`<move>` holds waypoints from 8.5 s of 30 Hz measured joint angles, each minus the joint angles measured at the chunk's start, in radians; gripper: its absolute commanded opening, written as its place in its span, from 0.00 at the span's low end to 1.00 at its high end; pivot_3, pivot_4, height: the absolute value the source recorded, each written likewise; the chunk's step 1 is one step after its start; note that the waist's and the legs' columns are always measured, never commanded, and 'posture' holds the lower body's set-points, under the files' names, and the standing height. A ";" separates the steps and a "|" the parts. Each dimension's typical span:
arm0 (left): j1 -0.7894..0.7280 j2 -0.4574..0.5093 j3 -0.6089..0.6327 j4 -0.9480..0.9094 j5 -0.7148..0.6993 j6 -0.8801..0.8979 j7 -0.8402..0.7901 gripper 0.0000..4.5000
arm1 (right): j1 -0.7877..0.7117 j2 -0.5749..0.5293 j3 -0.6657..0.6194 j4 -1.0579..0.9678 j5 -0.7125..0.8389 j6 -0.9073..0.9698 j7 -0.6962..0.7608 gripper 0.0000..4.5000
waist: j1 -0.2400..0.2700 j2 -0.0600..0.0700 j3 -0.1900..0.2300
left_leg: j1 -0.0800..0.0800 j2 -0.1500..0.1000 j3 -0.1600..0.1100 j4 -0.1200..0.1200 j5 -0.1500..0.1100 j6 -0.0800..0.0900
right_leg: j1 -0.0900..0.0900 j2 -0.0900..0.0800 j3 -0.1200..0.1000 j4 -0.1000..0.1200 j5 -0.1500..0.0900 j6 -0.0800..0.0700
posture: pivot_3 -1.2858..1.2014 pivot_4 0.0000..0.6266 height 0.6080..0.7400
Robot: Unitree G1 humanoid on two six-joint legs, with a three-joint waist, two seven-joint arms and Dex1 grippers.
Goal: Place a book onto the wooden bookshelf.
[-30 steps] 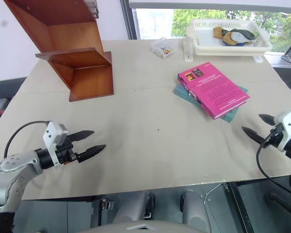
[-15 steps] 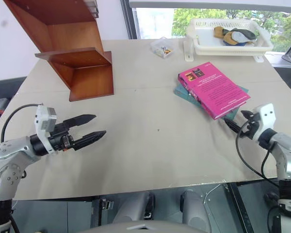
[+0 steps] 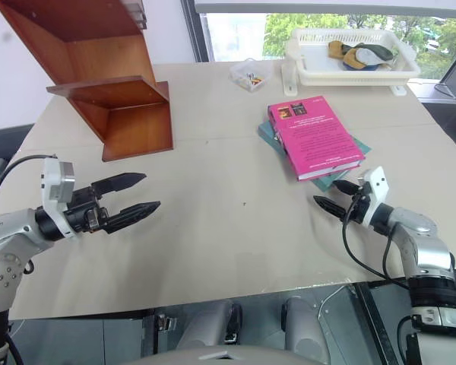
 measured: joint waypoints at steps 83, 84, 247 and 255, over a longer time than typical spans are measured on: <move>-0.080 -0.003 -0.094 0.068 0.060 -0.029 -0.006 1.00 | -0.506 0.213 -0.044 0.667 -0.275 -0.219 -0.614 0.99 | -0.029 -0.001 0.000 | -0.002 0.001 0.003 -0.003 0.003 -0.005 | -0.004 0.002 0.004 0.000 0.000 0.000 | 0.52 0.24 1.00; -0.079 -0.003 -0.093 0.066 0.060 -0.029 -0.006 1.00 | -0.524 0.215 -0.039 0.696 -0.283 -0.238 -0.599 0.99 | -0.032 -0.001 0.000 | -0.002 0.001 0.003 -0.003 0.003 -0.005 | -0.004 0.002 0.004 0.001 0.000 0.000 | 0.52 0.24 1.00; -0.934 -0.223 -0.367 1.280 0.433 0.567 -0.539 0.07 | 0.407 -0.116 -0.180 -0.725 0.366 0.125 -0.017 1.00 | 0.001 -0.011 0.004 | -0.004 0.000 -0.001 0.013 -0.001 0.002 | -0.004 0.004 0.001 0.014 -0.001 0.001 | 0.52 0.24 1.00; -0.778 -0.232 -0.268 0.943 0.265 0.694 -0.463 0.06 | 0.422 -0.105 -0.181 -0.728 0.378 0.121 -0.014 1.00 | 0.002 -0.011 0.004 | -0.004 0.001 -0.001 0.013 -0.001 0.001 | -0.004 0.002 0.001 0.014 -0.001 0.001 | 0.52 0.24 1.00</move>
